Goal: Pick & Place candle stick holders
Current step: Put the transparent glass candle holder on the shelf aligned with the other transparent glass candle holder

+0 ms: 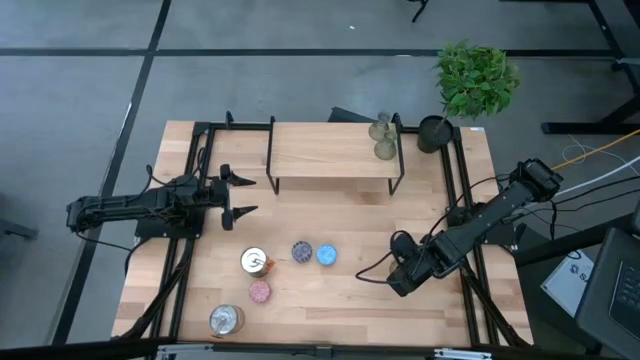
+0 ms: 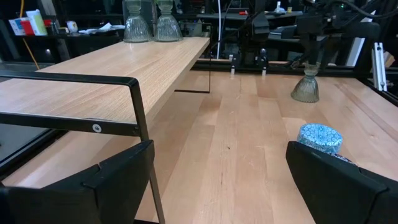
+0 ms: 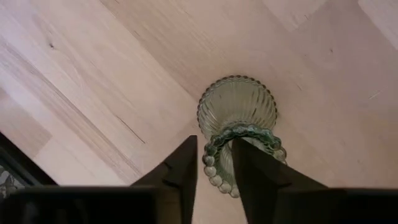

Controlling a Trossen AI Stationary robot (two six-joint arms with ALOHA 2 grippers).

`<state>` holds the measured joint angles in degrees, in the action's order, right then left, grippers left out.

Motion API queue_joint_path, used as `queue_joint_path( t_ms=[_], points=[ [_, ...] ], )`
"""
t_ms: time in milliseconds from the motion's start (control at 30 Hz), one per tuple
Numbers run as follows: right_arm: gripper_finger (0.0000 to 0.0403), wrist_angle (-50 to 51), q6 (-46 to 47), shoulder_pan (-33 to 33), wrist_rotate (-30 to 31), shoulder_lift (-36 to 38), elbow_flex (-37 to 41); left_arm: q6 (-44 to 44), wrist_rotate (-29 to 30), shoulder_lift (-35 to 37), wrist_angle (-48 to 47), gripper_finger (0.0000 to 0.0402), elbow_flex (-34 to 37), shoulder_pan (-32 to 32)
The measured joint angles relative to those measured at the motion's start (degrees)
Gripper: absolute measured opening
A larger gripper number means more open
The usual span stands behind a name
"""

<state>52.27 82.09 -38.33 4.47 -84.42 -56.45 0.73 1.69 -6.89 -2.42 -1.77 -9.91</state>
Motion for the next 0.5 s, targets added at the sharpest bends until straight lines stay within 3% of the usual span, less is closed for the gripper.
queue_joint_path(
  t_ms=[200,500],
  points=[
    [0.0051,0.0,0.0,0.0,-0.2,0.0,0.0,0.0,0.0,0.0,0.0,0.0363,0.0,0.0],
    [0.0043,0.2,1.5,1.1,-1.1,0.0,-0.1,0.0,0.0,0.0,0.0,0.0363,0.0,0.0]
  ],
)
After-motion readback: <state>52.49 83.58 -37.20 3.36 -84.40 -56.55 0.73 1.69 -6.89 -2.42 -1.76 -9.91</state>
